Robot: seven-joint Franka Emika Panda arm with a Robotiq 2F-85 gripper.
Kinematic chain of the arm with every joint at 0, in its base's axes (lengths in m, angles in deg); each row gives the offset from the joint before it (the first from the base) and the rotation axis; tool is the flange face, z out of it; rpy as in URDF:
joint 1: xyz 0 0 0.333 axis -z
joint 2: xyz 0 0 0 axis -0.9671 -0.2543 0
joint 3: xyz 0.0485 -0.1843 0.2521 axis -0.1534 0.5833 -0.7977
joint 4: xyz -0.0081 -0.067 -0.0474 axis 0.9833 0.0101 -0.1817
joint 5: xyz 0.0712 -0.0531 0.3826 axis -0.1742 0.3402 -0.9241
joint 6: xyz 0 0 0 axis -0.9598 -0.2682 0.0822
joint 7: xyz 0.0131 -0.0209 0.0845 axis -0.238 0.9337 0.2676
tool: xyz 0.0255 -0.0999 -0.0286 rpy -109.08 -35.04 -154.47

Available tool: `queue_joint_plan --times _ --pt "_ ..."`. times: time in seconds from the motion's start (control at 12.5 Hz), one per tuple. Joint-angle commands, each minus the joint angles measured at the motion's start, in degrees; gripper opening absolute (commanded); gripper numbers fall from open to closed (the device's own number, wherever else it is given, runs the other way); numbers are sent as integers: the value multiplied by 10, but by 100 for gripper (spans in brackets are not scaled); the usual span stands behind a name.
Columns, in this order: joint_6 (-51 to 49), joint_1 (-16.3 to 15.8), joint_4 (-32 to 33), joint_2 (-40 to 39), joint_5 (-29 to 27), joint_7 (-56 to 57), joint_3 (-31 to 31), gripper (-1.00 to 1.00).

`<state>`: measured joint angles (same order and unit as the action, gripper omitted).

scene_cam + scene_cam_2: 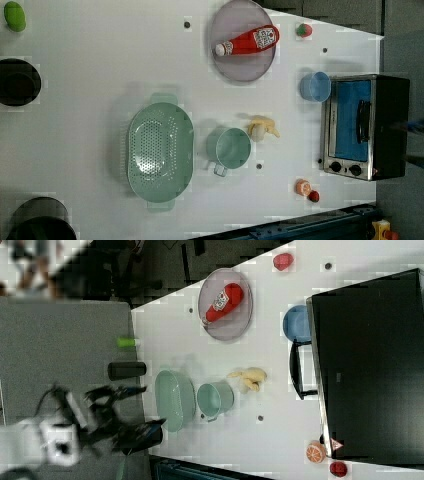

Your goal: Pick Banana and place it in strainer.

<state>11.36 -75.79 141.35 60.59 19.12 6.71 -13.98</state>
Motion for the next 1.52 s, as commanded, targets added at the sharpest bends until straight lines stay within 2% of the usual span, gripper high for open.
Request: queue_joint_plan --times 0.08,0.72,1.2,1.52 --pt "66 -15 90 -65 -7 -24 -2 100" --pt "352 -21 168 -245 -7 -21 -2 100" --pt "481 -21 167 -387 -7 -18 -24 100" --pt "544 -21 167 -438 -7 -18 -31 100"
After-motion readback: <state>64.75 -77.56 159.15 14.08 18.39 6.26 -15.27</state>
